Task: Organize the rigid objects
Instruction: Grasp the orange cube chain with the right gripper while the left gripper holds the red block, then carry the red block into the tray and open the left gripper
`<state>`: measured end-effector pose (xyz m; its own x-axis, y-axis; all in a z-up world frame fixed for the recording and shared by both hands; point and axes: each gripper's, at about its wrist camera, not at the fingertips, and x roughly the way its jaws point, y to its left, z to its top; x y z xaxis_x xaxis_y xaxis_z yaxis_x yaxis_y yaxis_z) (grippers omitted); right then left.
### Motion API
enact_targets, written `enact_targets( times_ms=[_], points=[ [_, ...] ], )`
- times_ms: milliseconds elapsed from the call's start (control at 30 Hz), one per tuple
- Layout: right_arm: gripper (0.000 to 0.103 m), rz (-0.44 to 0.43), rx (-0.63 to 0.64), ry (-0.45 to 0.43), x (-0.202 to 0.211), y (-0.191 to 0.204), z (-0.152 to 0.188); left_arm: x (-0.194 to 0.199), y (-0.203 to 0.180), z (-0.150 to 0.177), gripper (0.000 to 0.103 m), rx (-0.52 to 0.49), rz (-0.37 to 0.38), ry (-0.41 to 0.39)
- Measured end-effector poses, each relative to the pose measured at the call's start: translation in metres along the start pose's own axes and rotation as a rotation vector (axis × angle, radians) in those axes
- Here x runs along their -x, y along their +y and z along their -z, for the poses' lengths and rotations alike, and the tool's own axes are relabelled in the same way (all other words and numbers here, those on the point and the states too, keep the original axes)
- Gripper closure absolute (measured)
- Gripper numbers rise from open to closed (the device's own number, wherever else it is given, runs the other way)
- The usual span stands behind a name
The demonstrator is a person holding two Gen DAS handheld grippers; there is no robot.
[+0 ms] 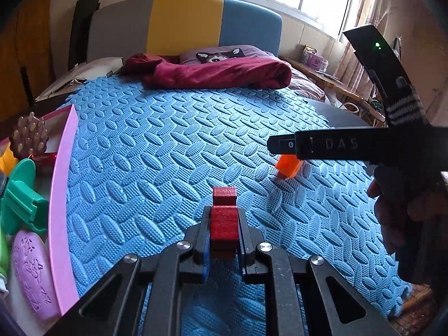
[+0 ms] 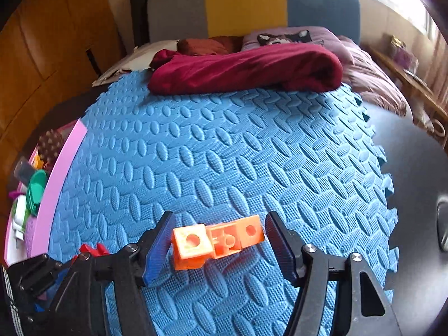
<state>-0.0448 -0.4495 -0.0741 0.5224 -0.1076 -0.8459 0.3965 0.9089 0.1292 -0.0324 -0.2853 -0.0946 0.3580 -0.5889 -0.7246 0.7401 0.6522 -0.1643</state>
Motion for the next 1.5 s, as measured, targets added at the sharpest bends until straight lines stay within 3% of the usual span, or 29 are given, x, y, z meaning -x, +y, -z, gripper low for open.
enact_targets(
  times_ms=[200,433,467,533,567,833,1100,1233,1500],
  points=[
    [0.023,-0.001,-0.018,-0.017,0.008,-0.003,0.0,-0.001,0.0,0.0,0.088,-0.001,-0.001,-0.002],
    [0.023,0.006,0.043,0.036,-0.003,0.004,0.002,0.001,0.001,0.001,0.088,0.002,0.002,-0.002],
    [0.025,0.015,0.055,0.045,-0.005,0.004,0.003,0.001,0.002,0.001,0.088,0.001,0.001,-0.001],
    [0.04,0.048,0.068,0.037,-0.008,0.004,0.004,0.001,0.002,0.001,0.088,0.001,0.001,0.0],
    [0.041,0.04,0.064,0.025,-0.008,0.003,0.004,0.002,0.002,0.001,0.088,0.001,0.003,0.0],
    [0.041,0.049,0.079,0.002,-0.01,0.004,0.003,0.013,0.007,0.003,0.088,0.025,0.063,0.016],
    [0.041,0.049,0.089,-0.026,-0.012,0.004,0.004,0.045,0.002,0.0,0.088,0.006,0.088,-0.028],
    [0.041,0.058,0.098,-0.046,-0.012,0.006,0.005,0.064,0.005,-0.003,0.088,-0.005,0.048,-0.056],
    [0.041,0.068,0.099,-0.072,-0.012,0.006,0.007,0.1,0.033,-0.013,0.088,0.013,-0.115,-0.121]
  ],
)
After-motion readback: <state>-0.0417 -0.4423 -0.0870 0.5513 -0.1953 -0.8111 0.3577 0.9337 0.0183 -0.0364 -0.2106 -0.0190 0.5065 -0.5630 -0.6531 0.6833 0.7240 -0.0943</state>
